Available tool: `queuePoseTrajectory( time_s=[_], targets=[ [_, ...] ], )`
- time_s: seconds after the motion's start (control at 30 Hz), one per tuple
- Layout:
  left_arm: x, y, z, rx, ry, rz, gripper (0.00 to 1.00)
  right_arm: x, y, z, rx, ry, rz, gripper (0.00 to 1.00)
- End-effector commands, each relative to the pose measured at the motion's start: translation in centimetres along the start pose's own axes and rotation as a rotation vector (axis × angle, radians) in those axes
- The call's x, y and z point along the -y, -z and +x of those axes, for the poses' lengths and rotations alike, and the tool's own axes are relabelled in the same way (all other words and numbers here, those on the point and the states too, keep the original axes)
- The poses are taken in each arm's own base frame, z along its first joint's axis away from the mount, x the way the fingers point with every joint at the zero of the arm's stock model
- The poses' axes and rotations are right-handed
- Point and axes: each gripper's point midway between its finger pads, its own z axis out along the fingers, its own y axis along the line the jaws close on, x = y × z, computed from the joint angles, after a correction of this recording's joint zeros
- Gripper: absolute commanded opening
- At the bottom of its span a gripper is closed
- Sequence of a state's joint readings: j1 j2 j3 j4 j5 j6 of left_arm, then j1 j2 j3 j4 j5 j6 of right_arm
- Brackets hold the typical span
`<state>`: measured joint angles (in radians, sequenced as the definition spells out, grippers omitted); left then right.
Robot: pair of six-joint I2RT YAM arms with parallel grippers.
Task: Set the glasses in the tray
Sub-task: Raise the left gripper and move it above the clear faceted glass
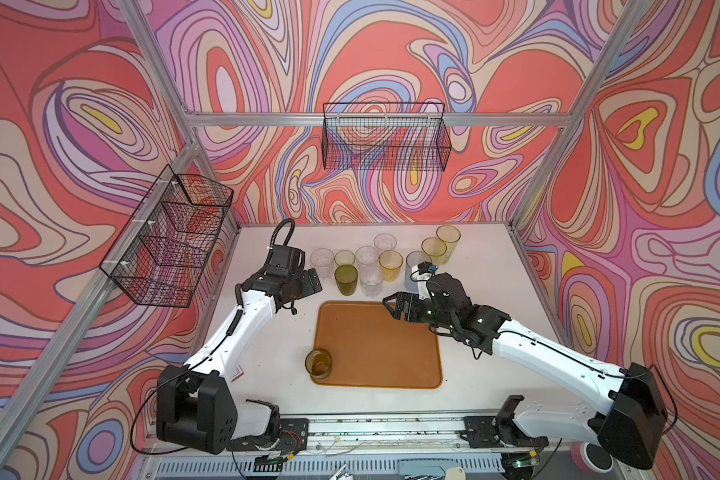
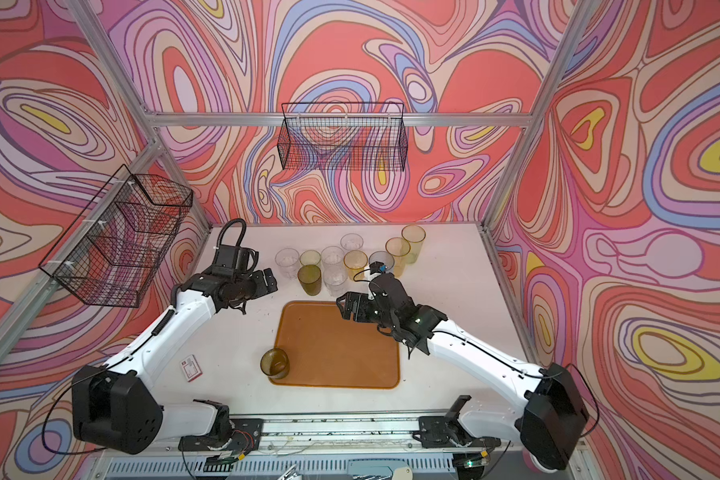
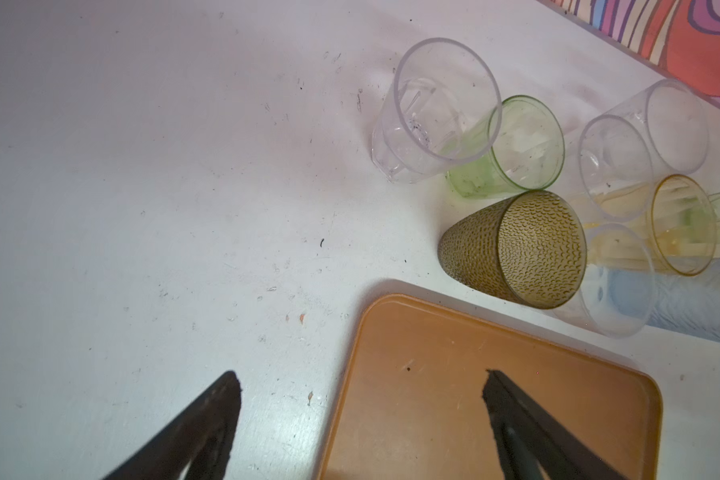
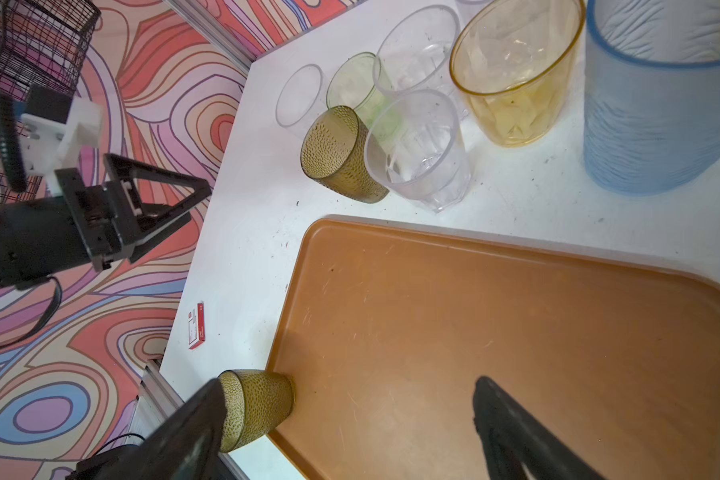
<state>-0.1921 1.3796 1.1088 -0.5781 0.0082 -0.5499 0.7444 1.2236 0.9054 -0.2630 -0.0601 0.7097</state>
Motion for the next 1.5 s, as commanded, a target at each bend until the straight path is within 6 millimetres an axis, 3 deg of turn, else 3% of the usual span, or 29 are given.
queuePoseTrajectory(
  time_s=[0.0, 0.23, 0.47, 0.67, 0.9, 1.47],
  targets=[
    [1.3, -0.7, -2.4, 0.017, 0.015, 0.061, 0.92, -0.9, 1.1, -1.3, 0.04, 0.02, -0.023, 0.96],
    [1.1, -2.5, -4.4, 0.017, 0.005, 0.022, 0.88, -0.8, 1.1, -1.2, 0.049, -0.011, -0.034, 0.95],
    [0.9, -3.4, -5.7, 0.047, -0.035, 0.024, 0.91, -0.8, 1.2, -1.0, 0.055, -0.073, -0.051, 0.95],
    [-0.5, -3.7, -6.7, 0.081, -0.019, -0.01, 0.91, -0.1, 1.2, -0.6, 0.068, -0.128, -0.047, 0.95],
    [-0.5, -4.9, -8.1, 0.063, -0.007, 0.011, 0.91, -0.1, 1.3, -0.6, 0.066, -0.128, -0.043, 0.96],
    [-0.7, -8.8, -8.4, -0.015, 0.018, 0.002, 0.76, -1.5, 0.0, -1.7, 0.054, -0.111, -0.065, 0.95]
  ],
)
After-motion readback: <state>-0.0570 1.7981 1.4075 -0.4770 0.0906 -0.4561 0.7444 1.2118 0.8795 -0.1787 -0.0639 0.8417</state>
